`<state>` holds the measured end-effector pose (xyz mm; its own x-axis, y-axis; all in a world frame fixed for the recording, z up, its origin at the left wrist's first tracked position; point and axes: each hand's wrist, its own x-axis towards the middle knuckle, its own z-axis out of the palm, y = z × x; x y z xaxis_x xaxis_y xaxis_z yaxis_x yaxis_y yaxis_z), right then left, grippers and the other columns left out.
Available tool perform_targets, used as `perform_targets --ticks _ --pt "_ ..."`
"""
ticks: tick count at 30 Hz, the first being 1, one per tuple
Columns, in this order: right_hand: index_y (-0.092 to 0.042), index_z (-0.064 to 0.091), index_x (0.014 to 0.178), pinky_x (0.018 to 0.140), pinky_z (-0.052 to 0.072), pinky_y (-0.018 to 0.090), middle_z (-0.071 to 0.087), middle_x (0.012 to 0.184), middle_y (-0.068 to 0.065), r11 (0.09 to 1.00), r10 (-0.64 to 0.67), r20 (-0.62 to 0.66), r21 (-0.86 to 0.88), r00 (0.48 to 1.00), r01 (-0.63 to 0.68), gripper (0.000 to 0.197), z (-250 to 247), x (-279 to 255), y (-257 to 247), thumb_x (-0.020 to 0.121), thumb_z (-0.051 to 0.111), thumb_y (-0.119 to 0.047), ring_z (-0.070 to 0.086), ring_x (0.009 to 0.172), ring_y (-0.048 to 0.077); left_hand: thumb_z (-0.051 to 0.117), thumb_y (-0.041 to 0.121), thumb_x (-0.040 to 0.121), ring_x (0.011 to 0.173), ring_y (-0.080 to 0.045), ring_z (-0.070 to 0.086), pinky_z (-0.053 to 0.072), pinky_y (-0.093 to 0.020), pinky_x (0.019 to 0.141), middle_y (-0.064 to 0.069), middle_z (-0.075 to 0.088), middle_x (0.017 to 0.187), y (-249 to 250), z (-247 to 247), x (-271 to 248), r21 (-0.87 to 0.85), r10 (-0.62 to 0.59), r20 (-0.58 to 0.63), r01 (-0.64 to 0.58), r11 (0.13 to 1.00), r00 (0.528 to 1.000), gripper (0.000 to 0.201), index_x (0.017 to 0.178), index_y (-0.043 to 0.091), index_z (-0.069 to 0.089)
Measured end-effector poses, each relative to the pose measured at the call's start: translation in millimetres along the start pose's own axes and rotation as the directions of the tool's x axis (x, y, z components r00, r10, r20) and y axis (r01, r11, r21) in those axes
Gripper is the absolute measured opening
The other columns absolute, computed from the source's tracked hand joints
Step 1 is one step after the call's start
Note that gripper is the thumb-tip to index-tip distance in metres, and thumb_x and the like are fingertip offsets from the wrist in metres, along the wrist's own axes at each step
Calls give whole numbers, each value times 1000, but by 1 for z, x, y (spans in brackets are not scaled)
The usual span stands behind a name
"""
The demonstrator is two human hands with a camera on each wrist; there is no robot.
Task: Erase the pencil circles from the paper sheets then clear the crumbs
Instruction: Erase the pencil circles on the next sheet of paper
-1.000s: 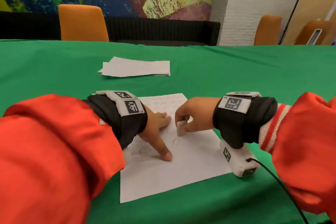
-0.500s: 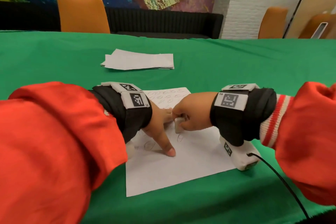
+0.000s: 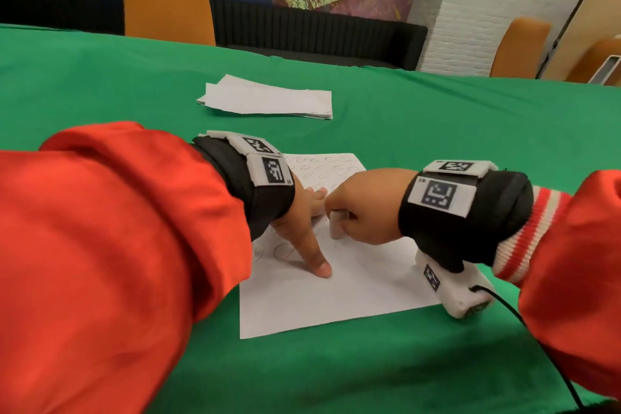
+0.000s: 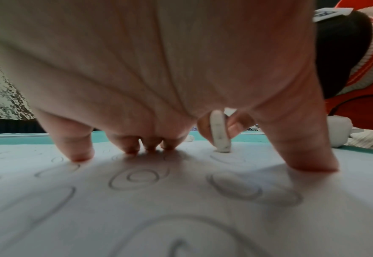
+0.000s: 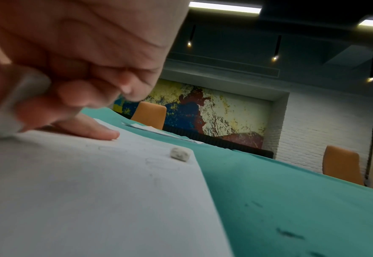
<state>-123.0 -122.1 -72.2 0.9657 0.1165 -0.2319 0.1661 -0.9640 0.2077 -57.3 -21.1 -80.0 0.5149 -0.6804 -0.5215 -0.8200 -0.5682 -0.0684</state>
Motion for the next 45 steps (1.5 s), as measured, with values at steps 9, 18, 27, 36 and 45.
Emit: perform_targets --ticks 9,18,27,36,45 --pt "-24 61 100 75 46 29 64 97 -4 999 -2 13 50 1000 1 22 2 -1 0 89 43 -26 53 84 20 57 62 81 144 -20 11 12 -35 114 2 -1 159 -1 2 3 5 2 5 -2 1000 1000 99 151 29 -5" --pt "-27 49 71 55 33 22 48 68 -10 994 -37 62 106 997 31 17 -1 -5 -1 88 50 -29 45 63 8 59 62 79 145 -21 8 10 -38 114 3 -5 159 -1 2 2 -2 16 1 -16 1000 1000 102 150 32 -8" --pt "-28 51 75 56 35 22 49 68 -11 992 -22 50 128 999 15 13 1 -5 0 87 51 -30 46 64 10 57 61 80 145 -20 8 11 -36 114 3 -6 159 1 1 1 16 13 4 -13 1000 1000 101 151 30 -8" --pt "-26 52 77 58 37 24 51 71 -8 998 -14 28 63 1000 12 12 1 -7 -4 88 49 -29 46 64 11 58 61 80 146 -19 4 8 -38 115 4 -10 159 0 2 1 4 10 7 -10 1000 1000 102 150 32 -11" --pt "-25 44 62 52 33 23 47 64 -8 999 25 17 27 1000 -25 24 2 -4 1 86 47 -26 41 58 9 58 65 78 146 -19 3 6 -39 115 4 -10 159 -2 2 5 30 14 2 -14 999 1000 106 149 32 -14"
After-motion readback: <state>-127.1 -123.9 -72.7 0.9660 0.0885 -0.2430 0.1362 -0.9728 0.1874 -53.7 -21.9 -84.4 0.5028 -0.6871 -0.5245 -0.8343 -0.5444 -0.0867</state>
